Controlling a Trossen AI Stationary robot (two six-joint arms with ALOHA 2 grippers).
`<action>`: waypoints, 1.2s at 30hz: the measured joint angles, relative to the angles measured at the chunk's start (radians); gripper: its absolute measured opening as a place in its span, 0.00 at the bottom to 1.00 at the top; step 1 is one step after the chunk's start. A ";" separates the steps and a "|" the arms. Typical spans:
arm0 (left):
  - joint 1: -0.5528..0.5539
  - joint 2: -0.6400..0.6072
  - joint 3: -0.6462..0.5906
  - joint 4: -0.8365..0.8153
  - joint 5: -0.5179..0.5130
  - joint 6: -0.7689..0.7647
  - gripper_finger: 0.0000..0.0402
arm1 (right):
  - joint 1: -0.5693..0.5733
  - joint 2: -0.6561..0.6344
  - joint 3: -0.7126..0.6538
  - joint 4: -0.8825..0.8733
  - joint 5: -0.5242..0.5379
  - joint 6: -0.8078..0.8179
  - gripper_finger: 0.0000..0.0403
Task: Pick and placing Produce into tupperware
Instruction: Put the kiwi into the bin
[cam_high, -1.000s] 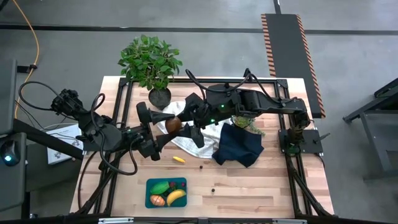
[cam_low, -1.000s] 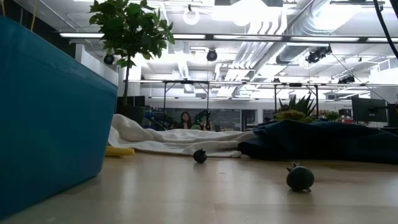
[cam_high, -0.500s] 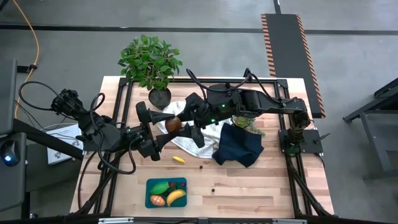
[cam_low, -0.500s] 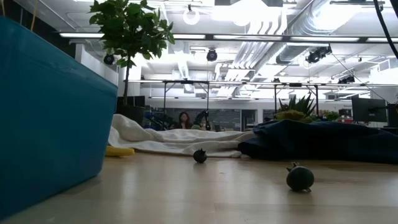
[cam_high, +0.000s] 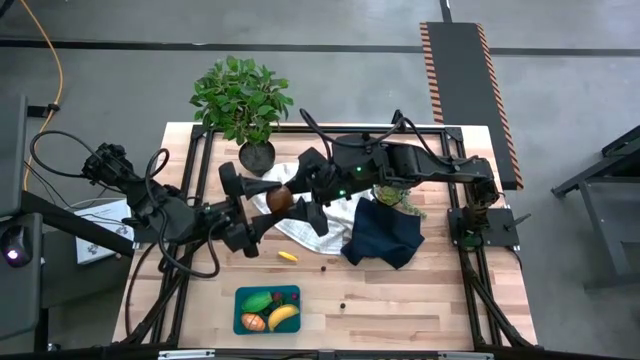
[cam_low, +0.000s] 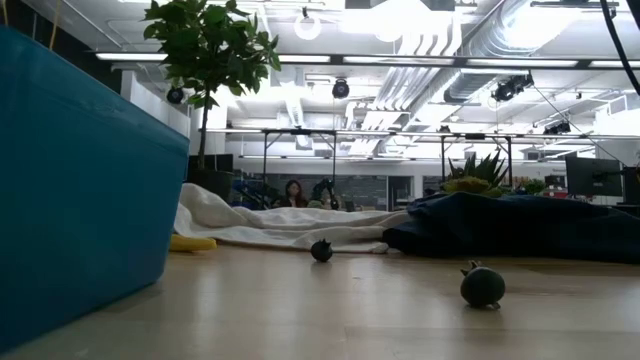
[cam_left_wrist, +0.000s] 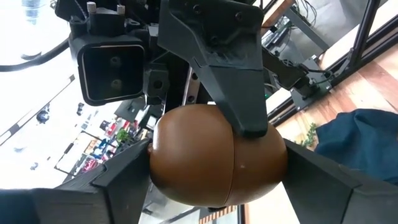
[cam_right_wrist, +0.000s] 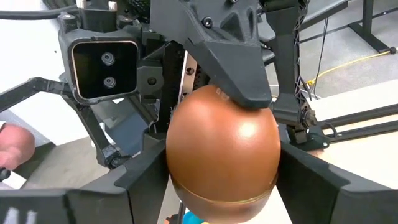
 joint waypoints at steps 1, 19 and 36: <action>0.000 0.000 0.000 0.000 0.000 0.000 0.75 | -0.002 0.000 0.000 -0.001 0.001 0.003 0.63; 0.000 0.000 0.000 -0.006 0.000 -0.001 0.74 | -0.005 0.000 0.000 -0.003 -0.004 0.035 0.63; -0.001 0.000 0.000 -0.008 0.009 -0.001 0.74 | -0.007 0.000 0.000 -0.003 -0.030 0.057 0.76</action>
